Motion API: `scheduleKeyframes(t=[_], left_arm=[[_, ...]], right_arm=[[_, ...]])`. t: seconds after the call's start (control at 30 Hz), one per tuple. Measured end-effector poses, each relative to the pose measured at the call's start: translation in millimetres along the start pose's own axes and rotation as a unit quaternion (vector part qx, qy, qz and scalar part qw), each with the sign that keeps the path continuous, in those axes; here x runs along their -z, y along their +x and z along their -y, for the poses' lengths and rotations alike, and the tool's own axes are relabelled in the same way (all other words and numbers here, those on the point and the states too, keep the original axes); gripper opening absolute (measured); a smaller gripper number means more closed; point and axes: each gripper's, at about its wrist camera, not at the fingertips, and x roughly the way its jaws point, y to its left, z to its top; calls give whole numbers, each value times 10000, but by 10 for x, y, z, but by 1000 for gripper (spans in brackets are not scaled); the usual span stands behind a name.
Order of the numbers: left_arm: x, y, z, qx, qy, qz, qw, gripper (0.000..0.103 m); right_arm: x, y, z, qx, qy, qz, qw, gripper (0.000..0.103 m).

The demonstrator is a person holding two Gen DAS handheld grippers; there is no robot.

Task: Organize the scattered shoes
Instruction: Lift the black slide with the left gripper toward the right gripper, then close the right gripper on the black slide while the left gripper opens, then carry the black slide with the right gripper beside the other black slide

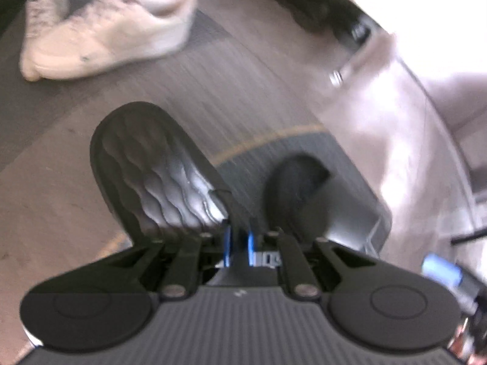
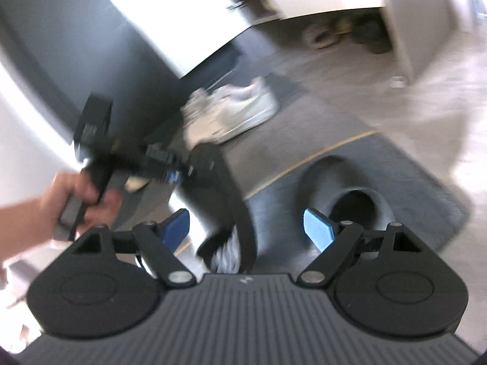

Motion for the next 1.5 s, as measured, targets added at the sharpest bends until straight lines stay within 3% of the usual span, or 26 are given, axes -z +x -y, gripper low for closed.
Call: scheduleKeyframes(t=[0.2,0.27,0.33,0.43,0.63,0.77,0.83,0.87,0.9,0.93,0.97,1.0,1.1,1.13,1.2,1.23,1.27,1.33,1.37,1.47,1.5], left_arm=[[32,280,220,-78,232,-100,9997,13],[33,293,237,-111,272,-68,9995,19],[54,293,258,-32,285,-75,9996,47],[111,113,335,14,443,-5,9990,75],[476,-575,365,17,753,146,9971,80],[855,-1282,244,-175,776,468,9957,82],[1021,-1603,203,-229,722,698,9947,85],[1092,-1753,196,-254,683,815,9940,87],[1157,-1867,195,-276,687,923,9930,88],[1242,-1974,202,-333,724,1080,9910,89],[1341,-2088,211,-410,767,1266,9881,89],[1419,-2157,212,-454,764,1395,9862,90],[1717,-2234,160,-447,510,1669,9836,90],[1811,-2232,135,-396,442,1716,9834,90],[1961,-2213,101,-338,419,1752,9831,90],[2039,-2199,87,-315,473,1737,9832,89],[2076,-2193,72,-297,525,1725,9832,89],[2172,-2207,27,-275,644,1754,9820,89],[2205,-2212,11,-267,674,1751,9819,89],[2381,-2293,-98,-320,679,1601,9842,89],[2442,-2326,-130,-356,714,1606,9838,89]], right_arm=[[-112,17,328,353,372,137,9986,84],[-126,32,359,404,368,146,9984,84],[-139,56,367,402,356,135,9985,84],[-197,18,340,276,146,103,9995,84],[-478,-28,224,97,-669,5,9977,84],[-710,194,-66,-323,-1737,-693,9818,84],[-812,510,-362,-717,-2621,-1623,9486,84],[-819,594,-423,-844,-2764,-1893,9384,84],[-837,840,-607,-1148,-3125,-2599,9065,83],[-845,982,-741,-1236,-3395,-2838,8882,83],[-845,1060,-819,-1264,-3541,-2956,8782,83],[-835,1277,-1031,-1319,-3884,-3309,8498,83],[-741,1731,-1420,-1416,-4656,-3852,7841,83],[-671,1895,-1519,-1443,-4990,-4079,7508,83],[-537,2192,-1649,-1365,-5571,-4523,6830,73],[-500,2338,-1687,-1242,-5641,-4773,6622,74],[-476,2380,-1697,-1220,-5630,-4916,6531,73],[-372,2596,-1766,-1185,-5655,-5393,6127,73],[-316,2661,-1783,-1201,-5645,-5545,5995,73],[-184,2808,-1794,-1118,-5549,-5899,5758,73],[-98,2860,-1791,-1145,-5505,-6058,5629,73]])
